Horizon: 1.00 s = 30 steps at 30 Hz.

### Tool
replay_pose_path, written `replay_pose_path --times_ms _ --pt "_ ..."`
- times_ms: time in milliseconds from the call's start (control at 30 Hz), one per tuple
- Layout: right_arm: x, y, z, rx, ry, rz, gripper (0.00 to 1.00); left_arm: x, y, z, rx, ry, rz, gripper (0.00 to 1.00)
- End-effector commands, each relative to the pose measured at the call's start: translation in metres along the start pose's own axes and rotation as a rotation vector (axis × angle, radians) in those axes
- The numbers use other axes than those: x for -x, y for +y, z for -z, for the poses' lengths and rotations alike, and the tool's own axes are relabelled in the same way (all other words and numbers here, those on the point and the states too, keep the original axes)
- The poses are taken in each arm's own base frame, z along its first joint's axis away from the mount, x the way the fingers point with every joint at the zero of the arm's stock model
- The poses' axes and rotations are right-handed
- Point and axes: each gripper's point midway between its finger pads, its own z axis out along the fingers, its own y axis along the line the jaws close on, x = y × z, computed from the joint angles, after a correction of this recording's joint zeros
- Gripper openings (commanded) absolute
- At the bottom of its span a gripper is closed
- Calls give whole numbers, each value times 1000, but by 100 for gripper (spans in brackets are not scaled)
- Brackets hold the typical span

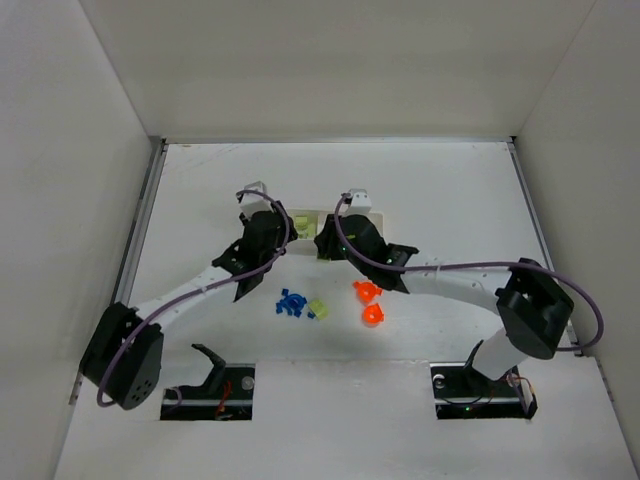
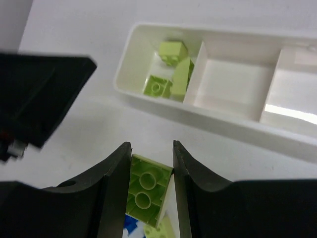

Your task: Sort the legos into containers by color

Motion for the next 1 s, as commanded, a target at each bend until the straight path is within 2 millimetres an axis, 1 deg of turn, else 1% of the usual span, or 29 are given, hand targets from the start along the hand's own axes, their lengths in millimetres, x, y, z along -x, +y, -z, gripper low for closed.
replay_pose_path --times_ms 0,33,67,100,133,200,233,300,367,433,467,533,567,667,700,800,900,967 --pt "31 30 -34 37 -51 6 34 -8 26 22 29 -21 93 44" --pt "35 33 -45 31 -54 3 34 -15 33 27 34 -14 108 43" --pt "36 33 -51 26 -52 2 34 -19 37 31 36 -9 115 42" --pt "38 33 -58 21 -54 -1 35 -26 44 39 36 0 119 42" --pt "41 35 -69 15 -59 -13 35 -36 50 48 31 16 115 41" --pt "45 40 -78 17 -62 -30 35 -42 52 54 26 29 110 40" --pt "47 42 -82 20 -65 -37 35 -53 55 64 11 51 93 40" --pt "50 47 -95 12 -68 -50 35 -70 50 80 -37 94 59 39" --pt "49 46 -101 -1 -61 -62 36 -81 46 90 -69 119 39 39" --pt "46 46 -107 -9 -57 -72 37 -98 40 103 -104 160 23 39" --pt "46 47 -109 -9 -57 -75 38 -103 40 107 -107 168 15 39" --pt "45 47 -111 -12 -55 -78 40 -109 41 111 -103 170 1 40" --pt "46 49 -114 -13 -54 -79 43 -113 40 115 -101 171 -5 40" --pt "43 47 -116 -21 -46 -76 47 -122 35 120 -121 185 -23 41" --pt "40 44 -117 -31 -41 -74 53 -130 27 125 -147 207 -40 41" --pt "41 41 -114 -35 -40 -79 59 -140 13 132 -181 229 -83 43" --pt "47 40 -102 -26 -52 -79 60 -150 0 139 -214 238 -148 46" --pt "56 39 -87 -13 -73 -76 60 -157 -12 146 -244 253 -181 48"
